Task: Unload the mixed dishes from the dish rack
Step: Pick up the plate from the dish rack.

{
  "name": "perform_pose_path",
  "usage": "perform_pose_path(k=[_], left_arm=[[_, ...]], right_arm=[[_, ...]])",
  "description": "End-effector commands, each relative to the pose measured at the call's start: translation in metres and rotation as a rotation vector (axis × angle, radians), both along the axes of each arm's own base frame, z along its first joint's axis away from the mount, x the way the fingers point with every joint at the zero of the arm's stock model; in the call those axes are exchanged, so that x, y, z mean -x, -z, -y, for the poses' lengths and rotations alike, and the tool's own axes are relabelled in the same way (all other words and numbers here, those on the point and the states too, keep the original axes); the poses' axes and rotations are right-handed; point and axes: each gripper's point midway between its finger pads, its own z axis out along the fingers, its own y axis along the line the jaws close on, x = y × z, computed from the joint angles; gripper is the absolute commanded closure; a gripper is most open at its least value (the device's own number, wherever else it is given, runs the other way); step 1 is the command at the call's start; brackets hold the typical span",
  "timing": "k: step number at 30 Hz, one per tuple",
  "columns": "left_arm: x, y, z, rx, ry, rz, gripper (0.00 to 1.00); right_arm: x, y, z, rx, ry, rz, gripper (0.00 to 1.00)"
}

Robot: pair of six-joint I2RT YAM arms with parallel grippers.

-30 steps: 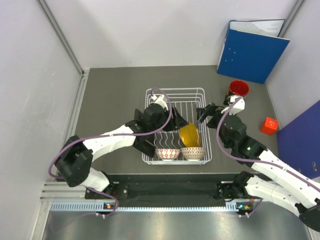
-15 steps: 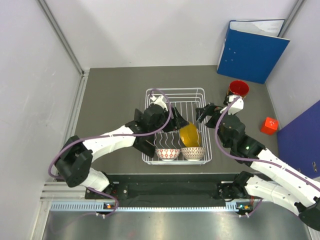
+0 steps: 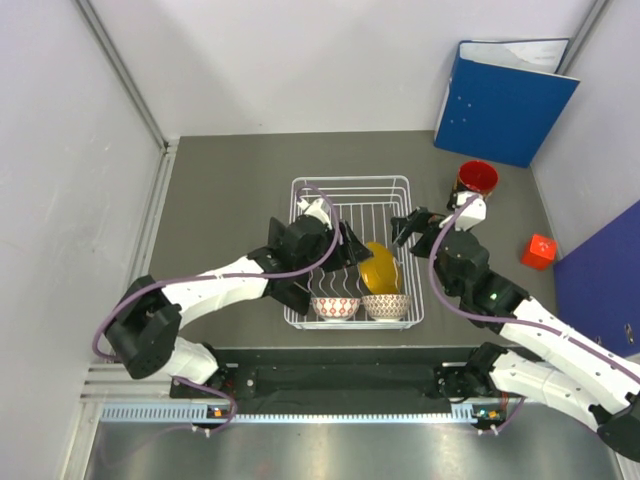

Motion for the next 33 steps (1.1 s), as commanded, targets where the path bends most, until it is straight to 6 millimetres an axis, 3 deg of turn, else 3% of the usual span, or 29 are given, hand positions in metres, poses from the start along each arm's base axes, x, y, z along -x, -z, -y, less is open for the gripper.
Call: perform_pose_path(k=[1,8,17,20,27,31,33], left_arm=[[0.002,-0.001,0.01,0.033,0.019,-0.004,0.32],[0.005,-0.006,0.019,0.061,0.053,0.006,0.4],[0.007,0.005,0.031,0.067,0.081,-0.02,0.45],[0.007,0.006,0.034,0.075,0.088,-0.02,0.51],[0.006,0.0,0.032,0.085,0.083,0.002,0.76],[0.007,-0.003,0.033,0.098,0.092,0.011,0.97],[0.008,-0.005,0.033,0.103,0.096,0.015,1.0]], right_arm=[[0.001,-0.006,-0.005,-0.035,-0.013,0.019,0.06],[0.002,-0.001,-0.006,-0.031,-0.014,0.011,0.06],[0.0,0.004,-0.008,-0.02,-0.018,-0.003,0.06],[0.0,0.004,-0.008,-0.02,-0.017,-0.003,0.06],[0.0,0.007,-0.008,-0.016,-0.018,-0.008,0.06],[0.0,0.008,-0.008,-0.014,-0.018,-0.009,0.06],[0.0,0.007,-0.008,-0.016,-0.018,-0.008,0.06]])
